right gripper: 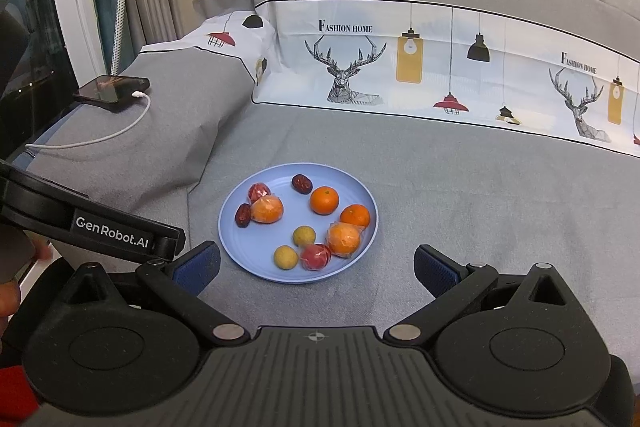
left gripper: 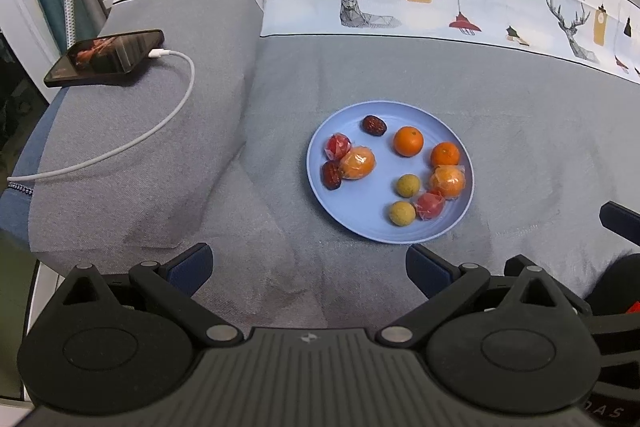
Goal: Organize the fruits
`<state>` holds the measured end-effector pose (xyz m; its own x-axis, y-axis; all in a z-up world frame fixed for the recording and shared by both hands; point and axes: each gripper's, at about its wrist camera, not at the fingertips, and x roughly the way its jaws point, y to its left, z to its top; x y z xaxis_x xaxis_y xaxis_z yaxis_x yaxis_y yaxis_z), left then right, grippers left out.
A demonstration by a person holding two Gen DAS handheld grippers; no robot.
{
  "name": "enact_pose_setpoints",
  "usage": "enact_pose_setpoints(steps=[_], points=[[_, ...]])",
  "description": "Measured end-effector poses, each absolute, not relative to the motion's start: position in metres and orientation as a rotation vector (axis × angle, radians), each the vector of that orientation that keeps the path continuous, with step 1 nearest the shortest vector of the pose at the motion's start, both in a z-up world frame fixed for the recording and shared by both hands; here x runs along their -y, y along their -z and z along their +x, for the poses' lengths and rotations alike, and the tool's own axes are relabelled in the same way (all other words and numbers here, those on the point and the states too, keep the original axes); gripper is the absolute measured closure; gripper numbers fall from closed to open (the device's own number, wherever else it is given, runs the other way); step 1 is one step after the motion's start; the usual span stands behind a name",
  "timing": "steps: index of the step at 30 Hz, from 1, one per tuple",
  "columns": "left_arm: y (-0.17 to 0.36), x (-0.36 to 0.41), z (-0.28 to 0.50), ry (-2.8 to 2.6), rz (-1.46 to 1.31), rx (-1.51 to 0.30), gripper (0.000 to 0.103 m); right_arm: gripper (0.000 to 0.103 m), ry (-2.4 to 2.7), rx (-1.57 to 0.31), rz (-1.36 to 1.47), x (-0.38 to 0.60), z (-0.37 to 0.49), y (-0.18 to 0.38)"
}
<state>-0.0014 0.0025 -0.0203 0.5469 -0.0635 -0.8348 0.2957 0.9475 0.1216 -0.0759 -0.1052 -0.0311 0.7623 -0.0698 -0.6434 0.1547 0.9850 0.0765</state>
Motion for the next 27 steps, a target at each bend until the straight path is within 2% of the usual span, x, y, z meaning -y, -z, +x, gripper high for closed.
enact_pose_setpoints(steps=[27], points=[[0.0229,-0.0015,0.0014,0.206,0.28,-0.978,0.0,0.001,0.116,-0.699,0.128,0.1048,-0.0743,0.0325]])
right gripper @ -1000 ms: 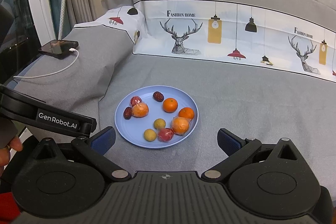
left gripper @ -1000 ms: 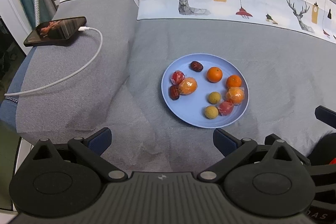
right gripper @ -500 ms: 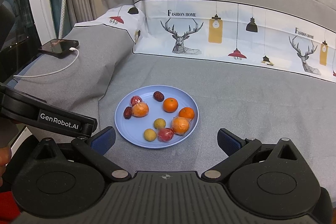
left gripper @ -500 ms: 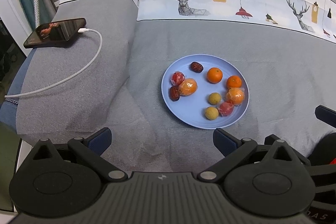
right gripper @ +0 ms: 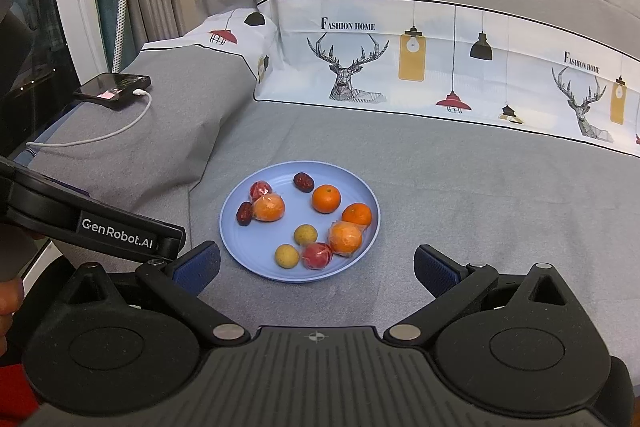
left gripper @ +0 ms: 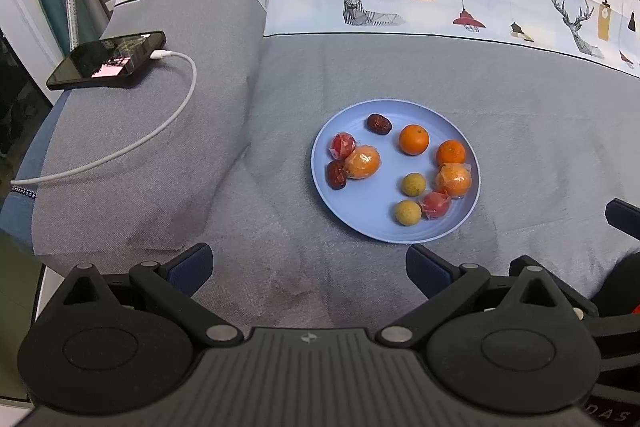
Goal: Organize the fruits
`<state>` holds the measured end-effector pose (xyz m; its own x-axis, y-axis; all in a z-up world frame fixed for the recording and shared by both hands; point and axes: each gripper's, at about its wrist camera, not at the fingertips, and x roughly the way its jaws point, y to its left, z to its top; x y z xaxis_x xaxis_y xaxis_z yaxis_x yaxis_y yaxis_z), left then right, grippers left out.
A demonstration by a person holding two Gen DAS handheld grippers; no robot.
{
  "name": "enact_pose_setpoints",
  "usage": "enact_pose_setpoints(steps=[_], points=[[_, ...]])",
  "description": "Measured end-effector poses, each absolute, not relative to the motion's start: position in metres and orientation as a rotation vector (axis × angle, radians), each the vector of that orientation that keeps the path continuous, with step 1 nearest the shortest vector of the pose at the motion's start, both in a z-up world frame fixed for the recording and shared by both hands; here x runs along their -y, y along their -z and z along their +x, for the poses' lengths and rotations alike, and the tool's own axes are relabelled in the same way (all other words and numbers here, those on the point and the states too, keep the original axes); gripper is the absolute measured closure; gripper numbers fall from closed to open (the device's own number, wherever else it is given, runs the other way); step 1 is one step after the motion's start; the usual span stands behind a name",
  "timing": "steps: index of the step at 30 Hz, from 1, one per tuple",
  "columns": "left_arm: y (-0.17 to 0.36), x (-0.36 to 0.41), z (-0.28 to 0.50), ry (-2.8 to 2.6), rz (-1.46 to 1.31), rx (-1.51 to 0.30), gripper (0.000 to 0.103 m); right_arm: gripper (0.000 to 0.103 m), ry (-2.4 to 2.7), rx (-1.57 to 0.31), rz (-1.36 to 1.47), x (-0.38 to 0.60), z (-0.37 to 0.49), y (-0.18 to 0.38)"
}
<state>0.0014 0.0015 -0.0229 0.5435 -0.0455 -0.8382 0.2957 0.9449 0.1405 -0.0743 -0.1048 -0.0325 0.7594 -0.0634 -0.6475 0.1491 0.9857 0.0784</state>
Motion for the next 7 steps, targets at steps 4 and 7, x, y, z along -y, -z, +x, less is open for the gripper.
enact_pose_setpoints(steps=[4,7], points=[[0.0239,-0.0029,0.0029,0.2,0.268,-0.982,0.0,0.001,0.119,-0.696,0.137,0.1067,-0.074,0.0327],[0.0244,-0.0019,0.0029,0.189,0.278,-0.976,0.0,0.001,0.115,-0.695,0.145,0.1081,-0.0742,0.0338]])
